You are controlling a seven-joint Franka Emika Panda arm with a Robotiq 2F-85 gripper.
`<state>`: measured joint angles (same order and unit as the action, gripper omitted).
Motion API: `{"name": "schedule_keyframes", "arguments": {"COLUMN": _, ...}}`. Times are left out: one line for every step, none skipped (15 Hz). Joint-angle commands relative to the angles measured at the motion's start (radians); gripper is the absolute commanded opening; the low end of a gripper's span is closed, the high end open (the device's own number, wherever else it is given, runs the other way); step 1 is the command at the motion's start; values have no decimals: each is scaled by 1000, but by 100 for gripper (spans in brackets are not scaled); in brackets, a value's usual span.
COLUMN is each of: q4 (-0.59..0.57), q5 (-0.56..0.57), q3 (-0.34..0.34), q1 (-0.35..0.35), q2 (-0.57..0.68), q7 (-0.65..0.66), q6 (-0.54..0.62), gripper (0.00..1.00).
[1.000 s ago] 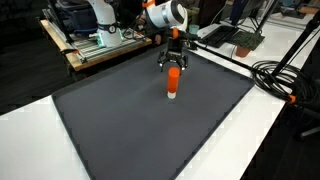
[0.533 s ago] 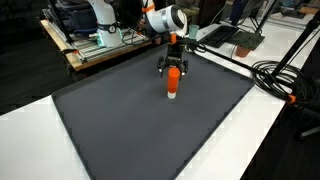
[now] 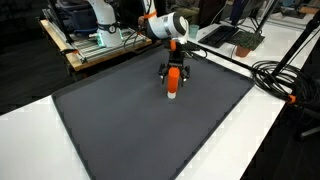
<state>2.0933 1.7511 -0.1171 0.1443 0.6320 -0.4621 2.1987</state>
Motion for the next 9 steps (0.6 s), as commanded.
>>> {"name": "schedule_keyframes", "arguments": {"q4": -6, "q5": -1, "q3": -4, "q1": -4, "q2": 4, "q7": 0, "q6": -2, "gripper": 100}}
{"name": "schedule_keyframes", "arguments": {"q4": -12, "q5": -1, "q3": -1, "q1": -2, "q2": 9, "q7": -6, "q6": -12, "gripper": 100}}
{"name": "schedule_keyframes", "arguments": {"q4": -19, "q5": -3, "q3": 2, "q1": 1, "q2": 14, "q7": -10, "q6": -25, "gripper": 100}}
{"name": "schedule_keyframes", "arguments": {"q4": -23, "q5": -4, "q3": 4, "q1": 4, "q2": 19, "q7": -17, "q6": -39, "gripper": 100}}
{"name": "schedule_keyframes", "arguments": {"q4": -27, "q5": -1, "q3": 5, "q1": 4, "q2": 22, "q7": -22, "q6": -46, "gripper": 100}}
{"name": "schedule_keyframes", "arguments": {"q4": -32, "q5": 3, "q3": 5, "q1": 4, "q2": 26, "q7": -25, "q6": -49, "gripper": 100}}
{"name": "schedule_keyframes", "arguments": {"q4": -35, "q5": 4, "q3": 5, "q1": 4, "q2": 28, "q7": -27, "q6": -57, "gripper": 100}}
{"name": "schedule_keyframes", "arguments": {"q4": -41, "q5": 9, "q3": 5, "q1": 5, "q2": 33, "q7": -25, "q6": -61, "gripper": 100}}
{"name": "schedule_keyframes", "arguments": {"q4": -48, "q5": 7, "q3": 5, "q1": 4, "q2": 37, "q7": -29, "q6": -67, "gripper": 100}}
